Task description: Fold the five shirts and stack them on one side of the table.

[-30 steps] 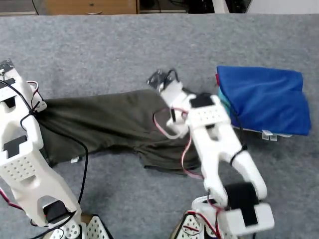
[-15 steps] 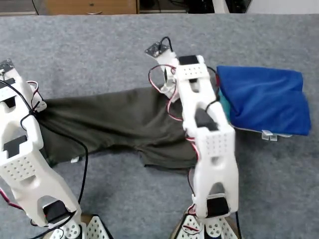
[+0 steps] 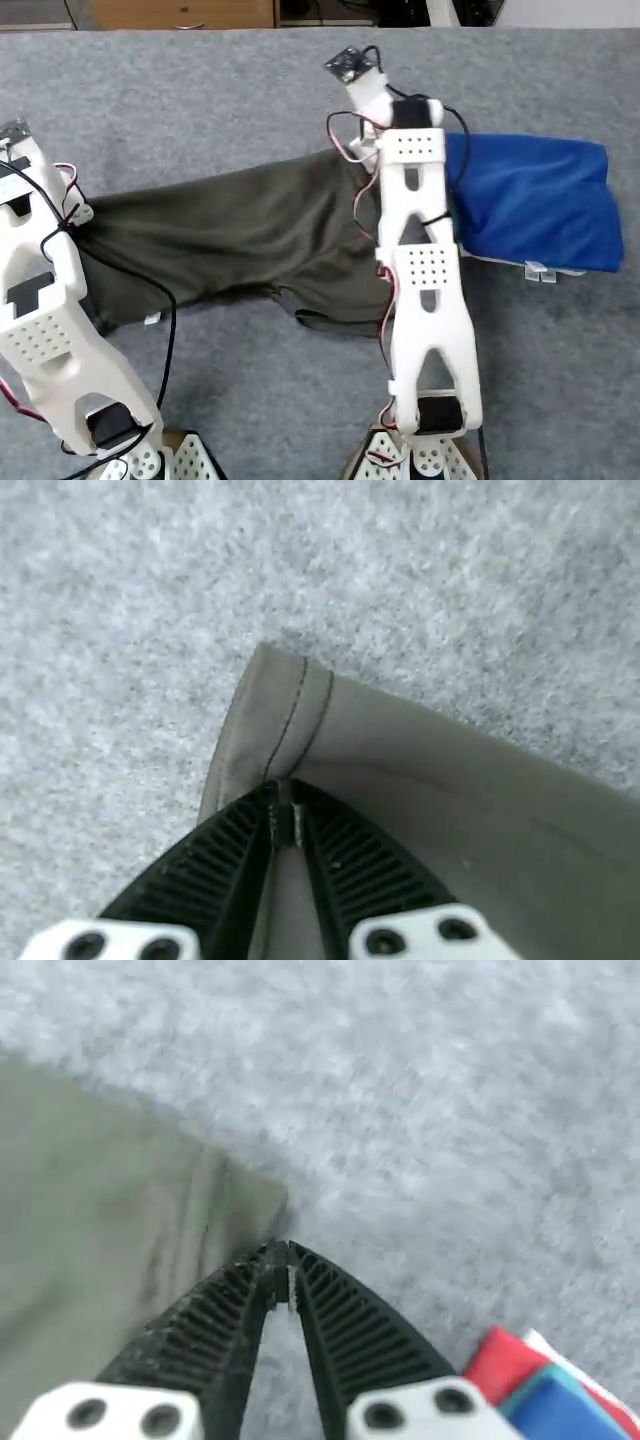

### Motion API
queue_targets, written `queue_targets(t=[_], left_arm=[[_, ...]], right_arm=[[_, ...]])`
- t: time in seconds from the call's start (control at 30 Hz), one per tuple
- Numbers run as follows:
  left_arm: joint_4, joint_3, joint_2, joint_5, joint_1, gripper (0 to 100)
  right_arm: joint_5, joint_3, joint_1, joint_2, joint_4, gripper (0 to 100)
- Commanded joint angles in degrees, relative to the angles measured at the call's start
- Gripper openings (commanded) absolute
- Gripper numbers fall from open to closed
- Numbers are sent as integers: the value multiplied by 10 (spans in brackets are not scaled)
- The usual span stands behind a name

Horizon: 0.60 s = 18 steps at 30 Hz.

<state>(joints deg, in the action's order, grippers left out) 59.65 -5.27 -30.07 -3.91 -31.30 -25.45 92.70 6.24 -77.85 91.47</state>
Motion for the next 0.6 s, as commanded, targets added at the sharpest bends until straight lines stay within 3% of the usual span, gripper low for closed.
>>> queue_targets(t=[0.0, 0.33, 0.57], left_arm=[[2, -14, 24, -29, -22, 20], [131, -7, 243, -91, 37, 20], [107, 131, 342, -123, 19, 20]], right_arm=[[3, 29, -6, 67, 32, 4], [-21, -25, 11, 253, 113, 4], [-29, -404, 77, 542, 98, 3]])
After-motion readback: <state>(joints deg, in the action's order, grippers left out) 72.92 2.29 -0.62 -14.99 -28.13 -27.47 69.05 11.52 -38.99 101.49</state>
